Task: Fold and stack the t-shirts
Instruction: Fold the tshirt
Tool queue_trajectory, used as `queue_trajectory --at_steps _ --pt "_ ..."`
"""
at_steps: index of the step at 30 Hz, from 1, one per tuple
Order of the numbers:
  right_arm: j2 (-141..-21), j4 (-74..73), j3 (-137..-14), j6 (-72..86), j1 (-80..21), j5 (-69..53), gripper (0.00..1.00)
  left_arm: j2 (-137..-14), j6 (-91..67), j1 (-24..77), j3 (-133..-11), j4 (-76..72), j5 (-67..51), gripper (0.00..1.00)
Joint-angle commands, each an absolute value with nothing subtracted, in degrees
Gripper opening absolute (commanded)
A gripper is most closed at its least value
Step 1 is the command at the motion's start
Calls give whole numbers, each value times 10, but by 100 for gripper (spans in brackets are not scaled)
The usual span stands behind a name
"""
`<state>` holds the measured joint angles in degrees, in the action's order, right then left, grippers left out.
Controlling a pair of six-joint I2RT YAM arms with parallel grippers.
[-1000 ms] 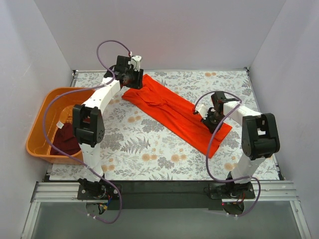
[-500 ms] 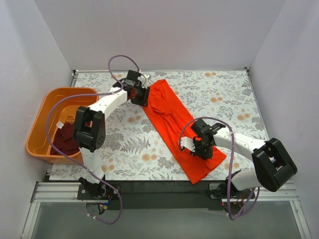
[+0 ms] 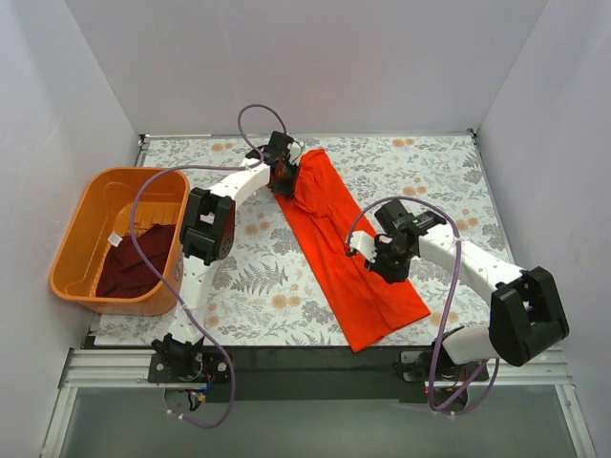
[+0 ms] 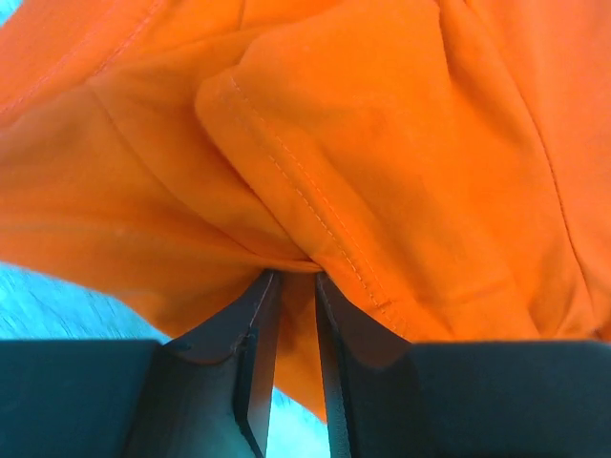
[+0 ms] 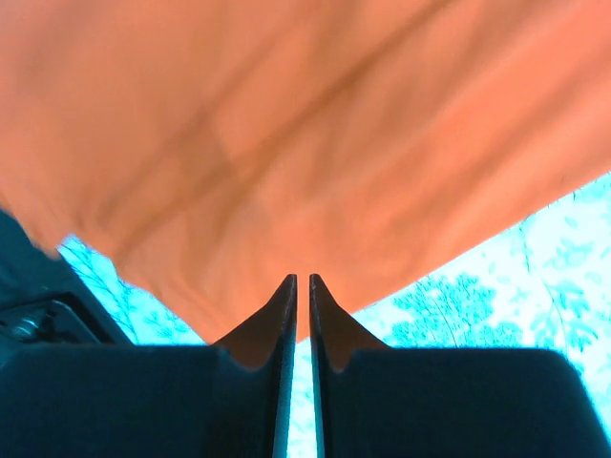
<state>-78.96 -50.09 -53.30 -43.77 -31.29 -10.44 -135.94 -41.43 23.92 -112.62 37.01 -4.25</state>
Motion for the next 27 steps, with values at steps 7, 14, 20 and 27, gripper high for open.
queue_trajectory --at_steps 7,14,20,27 --pt "-835 -493 -525 -507 -297 -113 13 -1507 -327 223 -1352 308 -53 25" --pt "-921 -439 -540 -473 -335 -122 11 -1378 -341 221 -1251 207 -120 42" --pt "-955 -438 -516 -461 -395 -127 10 -1273 -350 221 -1198 228 -122 54" --pt "-968 -429 -533 -409 -513 -186 10 -1129 -408 176 -1037 285 -243 79"
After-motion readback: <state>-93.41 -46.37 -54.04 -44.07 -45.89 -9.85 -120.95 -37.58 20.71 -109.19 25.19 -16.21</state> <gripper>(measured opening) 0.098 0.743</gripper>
